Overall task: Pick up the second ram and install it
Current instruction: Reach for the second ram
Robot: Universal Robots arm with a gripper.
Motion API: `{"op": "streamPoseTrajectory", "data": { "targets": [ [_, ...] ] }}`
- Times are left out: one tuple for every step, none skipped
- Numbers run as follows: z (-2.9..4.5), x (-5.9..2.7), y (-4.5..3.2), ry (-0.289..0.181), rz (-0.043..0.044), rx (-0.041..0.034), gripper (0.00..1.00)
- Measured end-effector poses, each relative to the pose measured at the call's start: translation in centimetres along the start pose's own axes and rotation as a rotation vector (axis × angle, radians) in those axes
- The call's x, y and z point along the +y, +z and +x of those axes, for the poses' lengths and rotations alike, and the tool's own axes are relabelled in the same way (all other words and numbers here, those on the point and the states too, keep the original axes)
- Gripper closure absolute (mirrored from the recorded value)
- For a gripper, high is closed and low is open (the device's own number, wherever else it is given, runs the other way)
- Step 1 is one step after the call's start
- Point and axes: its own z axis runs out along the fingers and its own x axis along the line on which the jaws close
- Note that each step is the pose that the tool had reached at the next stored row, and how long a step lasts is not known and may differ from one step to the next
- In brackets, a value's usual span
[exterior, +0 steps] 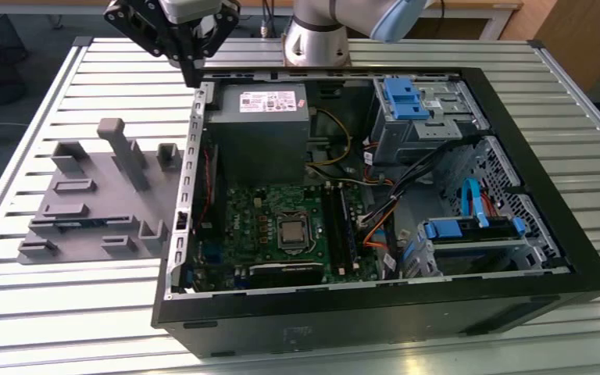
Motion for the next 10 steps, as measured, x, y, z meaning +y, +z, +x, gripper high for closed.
{"op": "streamPoseTrajectory", "data": {
  "targets": [
    [0.11, -0.01, -0.01, 0.000, 0.0001, 0.0001, 0.89],
    [0.23, -0.03, -0.01, 0.000, 0.0000, 0.0000, 0.89],
    [0.35, -0.04, -0.01, 0.000, 0.0000, 0.0000, 0.89],
    [0.48, -0.06, -0.01, 0.000, 0.0000, 0.0000, 0.89],
    [0.59, -0.08, -0.01, 0.000, 0.0000, 0.0000, 0.89],
    [0.69, -0.10, -0.01, 0.000, 0.0000, 0.0000, 0.89],
    [0.78, -0.11, -0.01, 0.000, 0.0000, 0.0000, 0.89],
    [0.87, -0.13, -0.01, 0.000, 0.0000, 0.0000, 0.89],
    [0.95, -0.14, -0.01, 0.000, 0.0000, 0.0000, 0.89],
    [1.00, -0.14, -0.01, 0.000, -0.0001, 0.0000, 0.89]
  ]
}}
